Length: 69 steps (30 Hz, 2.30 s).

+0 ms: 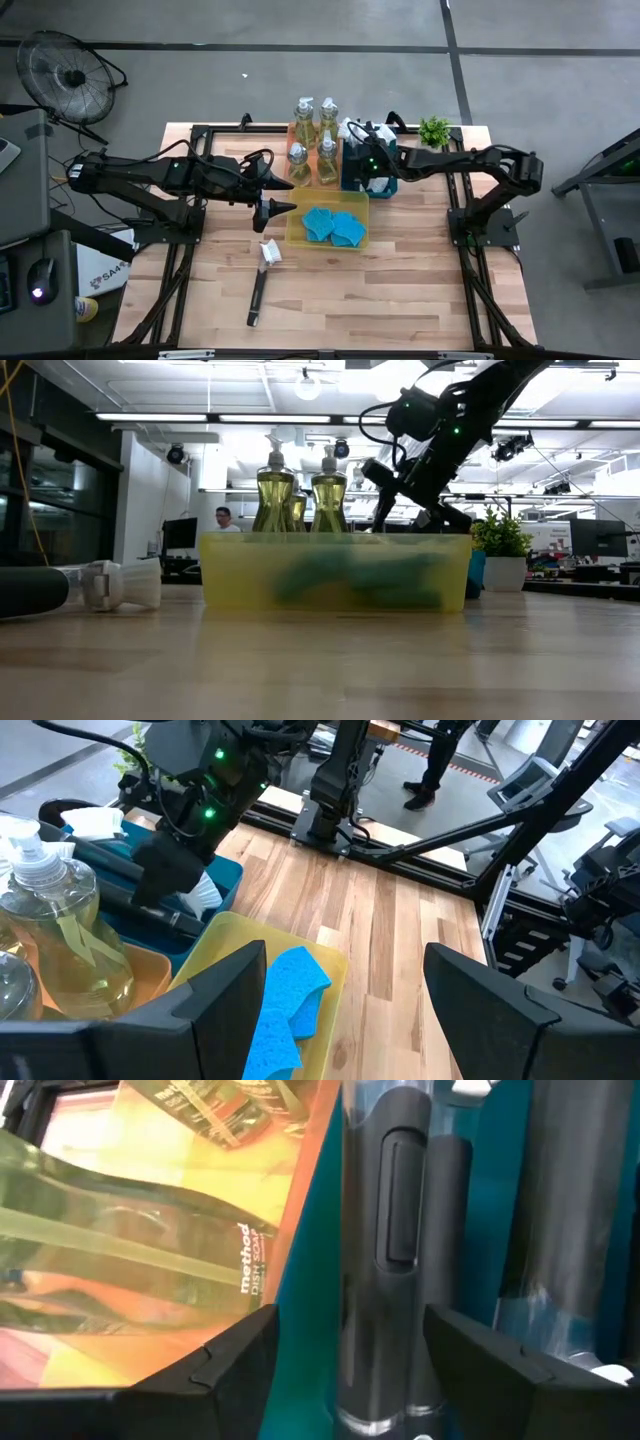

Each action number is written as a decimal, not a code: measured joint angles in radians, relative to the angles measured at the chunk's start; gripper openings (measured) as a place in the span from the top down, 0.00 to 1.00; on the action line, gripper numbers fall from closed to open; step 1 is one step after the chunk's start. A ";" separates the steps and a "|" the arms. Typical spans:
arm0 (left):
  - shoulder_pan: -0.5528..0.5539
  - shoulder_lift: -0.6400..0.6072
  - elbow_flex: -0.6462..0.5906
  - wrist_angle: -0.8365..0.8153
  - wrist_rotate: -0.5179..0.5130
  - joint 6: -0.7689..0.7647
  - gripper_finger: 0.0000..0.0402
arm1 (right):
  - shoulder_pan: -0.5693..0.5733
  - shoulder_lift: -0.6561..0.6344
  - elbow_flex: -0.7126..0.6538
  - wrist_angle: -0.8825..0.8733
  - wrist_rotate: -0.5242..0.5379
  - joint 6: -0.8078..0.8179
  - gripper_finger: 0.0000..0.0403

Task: Pick & Place Kitchen Sink Supplies
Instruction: Put the dish brush into the blue bin

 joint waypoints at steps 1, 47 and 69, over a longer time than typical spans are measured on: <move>0.000 0.000 0.000 0.000 0.000 0.000 0.33 | 0.000 -0.003 0.000 -0.002 -0.003 -0.001 0.40; -0.235 0.123 0.000 -0.554 -0.137 -0.862 0.33 | 0.312 -0.623 0.000 -0.292 0.103 -0.209 0.40; -0.421 0.511 0.000 -0.587 0.196 -1.416 0.33 | 0.397 -0.674 0.000 -0.298 0.073 -0.272 0.40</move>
